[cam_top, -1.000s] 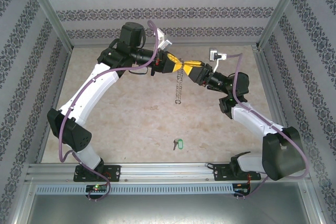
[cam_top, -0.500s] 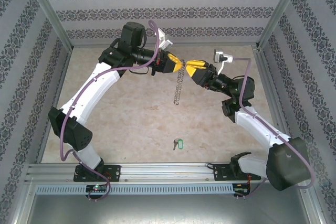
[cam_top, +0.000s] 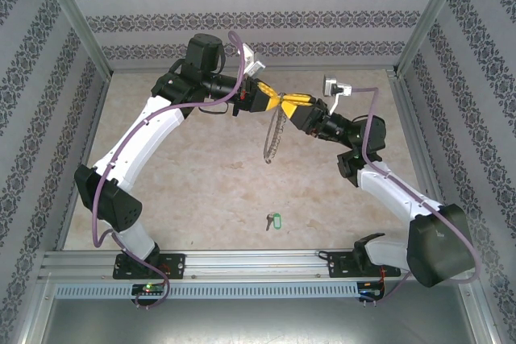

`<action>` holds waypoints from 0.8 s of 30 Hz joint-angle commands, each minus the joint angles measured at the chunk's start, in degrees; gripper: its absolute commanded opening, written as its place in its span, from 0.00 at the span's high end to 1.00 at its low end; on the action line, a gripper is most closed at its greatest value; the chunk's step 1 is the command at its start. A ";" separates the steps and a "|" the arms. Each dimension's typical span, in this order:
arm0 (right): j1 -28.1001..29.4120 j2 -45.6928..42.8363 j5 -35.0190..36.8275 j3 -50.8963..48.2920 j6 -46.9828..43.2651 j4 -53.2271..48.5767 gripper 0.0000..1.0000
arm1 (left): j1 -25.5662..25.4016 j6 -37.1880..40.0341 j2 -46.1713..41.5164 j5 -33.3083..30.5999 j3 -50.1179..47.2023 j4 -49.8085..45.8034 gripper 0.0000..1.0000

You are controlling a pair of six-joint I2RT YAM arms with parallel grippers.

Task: Put the keys on the keyring

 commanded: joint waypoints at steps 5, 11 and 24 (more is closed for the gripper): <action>1.06 1.01 -0.63 1.56 -0.32 3.18 0.74 | -0.66 0.40 -0.35 1.08 1.12 0.86 1.00; 1.32 1.63 -0.65 2.23 -0.33 3.28 0.80 | -0.73 0.34 -0.27 1.26 1.05 0.95 1.00; 1.37 1.73 0.26 2.83 -1.25 3.37 1.00 | -0.70 -2.40 -0.41 -0.50 0.02 3.80 0.98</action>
